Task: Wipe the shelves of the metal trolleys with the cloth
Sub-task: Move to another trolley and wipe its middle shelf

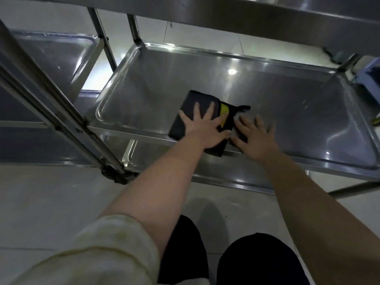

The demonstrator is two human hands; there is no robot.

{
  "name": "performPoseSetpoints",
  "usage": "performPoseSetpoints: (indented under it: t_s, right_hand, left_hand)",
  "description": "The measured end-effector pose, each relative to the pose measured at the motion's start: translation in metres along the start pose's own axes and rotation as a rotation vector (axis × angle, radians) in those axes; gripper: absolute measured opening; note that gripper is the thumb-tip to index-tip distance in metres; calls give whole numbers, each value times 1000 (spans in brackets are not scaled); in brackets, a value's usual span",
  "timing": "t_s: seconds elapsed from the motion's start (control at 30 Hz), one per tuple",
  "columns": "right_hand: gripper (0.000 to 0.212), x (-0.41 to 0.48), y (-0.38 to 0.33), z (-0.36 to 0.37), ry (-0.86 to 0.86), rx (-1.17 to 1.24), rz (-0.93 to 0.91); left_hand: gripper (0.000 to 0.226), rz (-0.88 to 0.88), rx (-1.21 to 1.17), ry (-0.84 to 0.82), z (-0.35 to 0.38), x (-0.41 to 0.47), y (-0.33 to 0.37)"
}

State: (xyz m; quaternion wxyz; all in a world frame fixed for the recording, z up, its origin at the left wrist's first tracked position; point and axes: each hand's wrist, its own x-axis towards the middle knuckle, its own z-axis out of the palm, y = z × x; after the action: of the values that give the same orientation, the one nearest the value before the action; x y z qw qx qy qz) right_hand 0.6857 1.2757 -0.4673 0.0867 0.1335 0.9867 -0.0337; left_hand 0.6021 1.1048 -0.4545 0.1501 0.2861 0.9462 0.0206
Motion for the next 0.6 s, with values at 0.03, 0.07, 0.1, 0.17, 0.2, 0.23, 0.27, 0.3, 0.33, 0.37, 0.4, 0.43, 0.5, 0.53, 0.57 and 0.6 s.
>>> performPoseSetpoints:
  t_s: [0.03, 0.07, 0.1, 0.17, 0.2, 0.23, 0.27, 0.3, 0.33, 0.37, 0.4, 0.43, 0.5, 0.53, 0.57, 0.6]
  right_hand:
    - [65, 3, -10, -1, -15, 2, -17]
    - [64, 6, -20, -1, -40, 16, -2]
    - [63, 9, -29, -1, -63, 33, 20]
    - [63, 11, -39, 1, -81, 38, 31]
    - [63, 11, -41, 2, -84, 37, 26]
    - [63, 11, -41, 2, -83, 40, 23]
    - [63, 11, -42, 2, -78, 42, 25]
    - [62, 11, -42, 2, -73, 39, 29]
    - [62, 11, -44, 3, -68, 34, 32]
    - [61, 11, -46, 3, -62, 31, 38]
    - [61, 11, -47, 3, -57, 27, 44]
    - [60, 11, -48, 4, -54, 22, 47]
    - [60, 11, -46, 4, -60, 15, 49]
    - [60, 11, -45, 5, -64, 12, 50]
    - [60, 11, -44, 4, -65, 8, 52]
    - [60, 11, -44, 4, -68, 7, 53]
  left_hand:
    - [65, 6, -4, 3, 1, 1, 6]
    - [64, 0, -19, 8, 1, 1, 2]
    - [63, -8, -33, 24, 0, 0, -11]
    - [65, -49, -38, 64, -2, -4, -54]
    - [67, -96, -50, 75, -5, -7, -83]
    - [68, -163, -71, 83, -8, -13, -114]
    - [68, -237, -93, 86, -13, -20, -146]
    - [68, -305, -102, 77, -17, -28, -176]
    - [69, -349, -87, 62, -20, -35, -201]
    - [69, -367, -57, 47, -22, -40, -219]
    - [69, -367, -26, 38, -21, -43, -227]
    - [69, -362, -7, 35, -19, -46, -228]
    - [68, -362, -24, 34, -15, -47, -213]
    - [69, -358, -39, 34, -13, -46, -201]
    - [69, -346, -50, 34, -12, -43, -185]
    - [70, -321, -57, 30, -11, -39, -165]
